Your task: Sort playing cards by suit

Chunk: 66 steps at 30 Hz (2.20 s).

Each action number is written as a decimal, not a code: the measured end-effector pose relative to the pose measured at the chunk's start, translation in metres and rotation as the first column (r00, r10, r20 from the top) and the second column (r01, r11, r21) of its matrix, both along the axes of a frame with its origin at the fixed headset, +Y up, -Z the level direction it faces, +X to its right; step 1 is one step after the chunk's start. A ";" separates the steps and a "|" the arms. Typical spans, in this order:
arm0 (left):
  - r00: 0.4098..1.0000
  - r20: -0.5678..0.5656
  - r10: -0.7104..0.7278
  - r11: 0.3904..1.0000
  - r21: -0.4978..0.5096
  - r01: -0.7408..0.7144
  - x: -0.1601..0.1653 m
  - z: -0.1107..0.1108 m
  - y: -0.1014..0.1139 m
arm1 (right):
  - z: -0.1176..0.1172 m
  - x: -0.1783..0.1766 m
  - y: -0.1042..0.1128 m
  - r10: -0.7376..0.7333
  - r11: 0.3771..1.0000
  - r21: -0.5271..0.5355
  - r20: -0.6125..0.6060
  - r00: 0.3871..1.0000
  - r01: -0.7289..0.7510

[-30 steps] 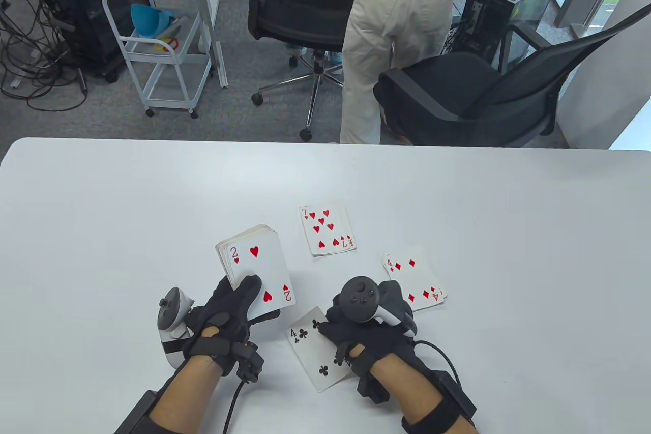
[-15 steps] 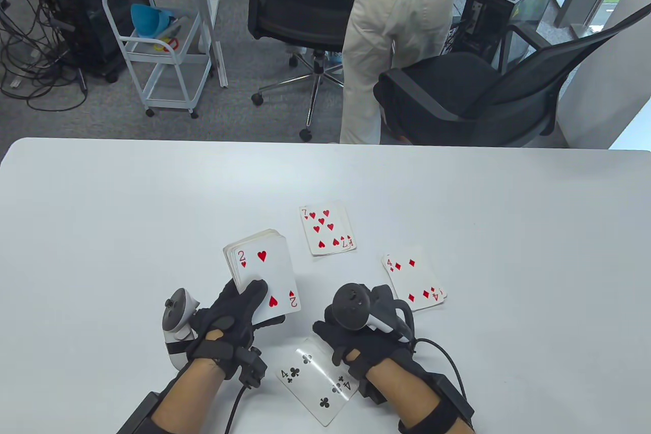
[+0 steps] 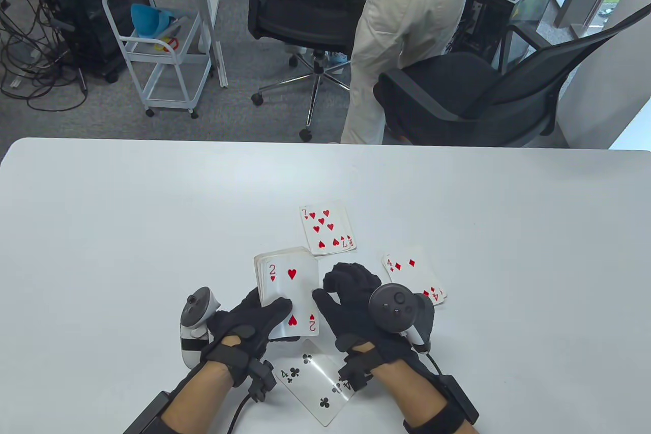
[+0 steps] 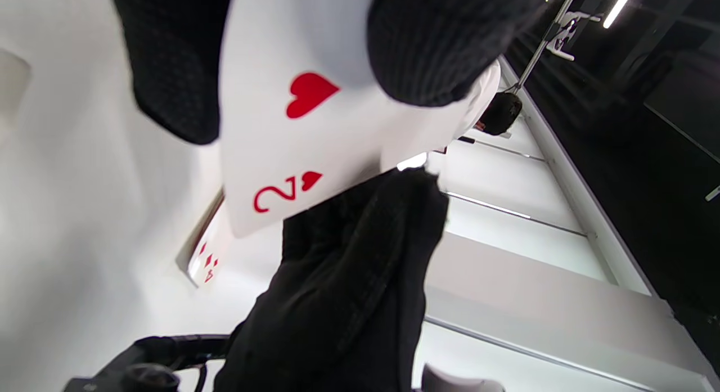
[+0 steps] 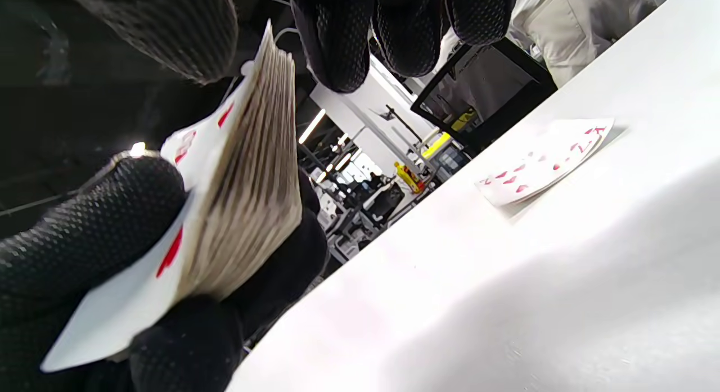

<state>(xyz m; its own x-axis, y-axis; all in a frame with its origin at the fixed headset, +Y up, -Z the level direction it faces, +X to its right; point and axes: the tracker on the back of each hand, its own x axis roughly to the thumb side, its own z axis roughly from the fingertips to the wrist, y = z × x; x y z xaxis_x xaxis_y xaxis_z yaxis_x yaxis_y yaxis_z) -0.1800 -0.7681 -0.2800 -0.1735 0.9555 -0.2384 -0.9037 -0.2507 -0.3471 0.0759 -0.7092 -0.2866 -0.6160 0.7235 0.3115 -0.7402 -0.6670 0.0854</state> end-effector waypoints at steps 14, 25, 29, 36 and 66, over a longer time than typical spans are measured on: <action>0.992 -0.106 0.064 0.997 -0.024 -0.067 -0.007 0.003 -0.004 | 0.008 -0.023 -0.008 0.051 0.999 -0.001 -0.066 0.997 -0.051; 0.990 -0.083 0.119 0.992 -0.028 -0.121 -0.006 0.003 0.000 | -0.003 -0.011 0.002 0.016 1.000 0.009 0.008 1.000 -0.016; 0.986 -0.119 0.121 0.992 -0.026 -0.125 -0.012 0.001 0.002 | -0.013 -0.007 0.010 0.029 0.999 0.011 0.045 0.999 -0.030; 0.980 -0.149 0.132 0.991 -0.014 -0.135 -0.018 0.000 0.005 | -0.054 0.017 0.017 -0.014 0.999 -0.049 0.181 0.983 0.023; 0.978 -0.131 0.164 0.987 0.019 -0.162 -0.020 0.002 0.008 | -0.152 -0.011 -0.021 0.655 0.755 -0.302 0.348 0.670 -0.582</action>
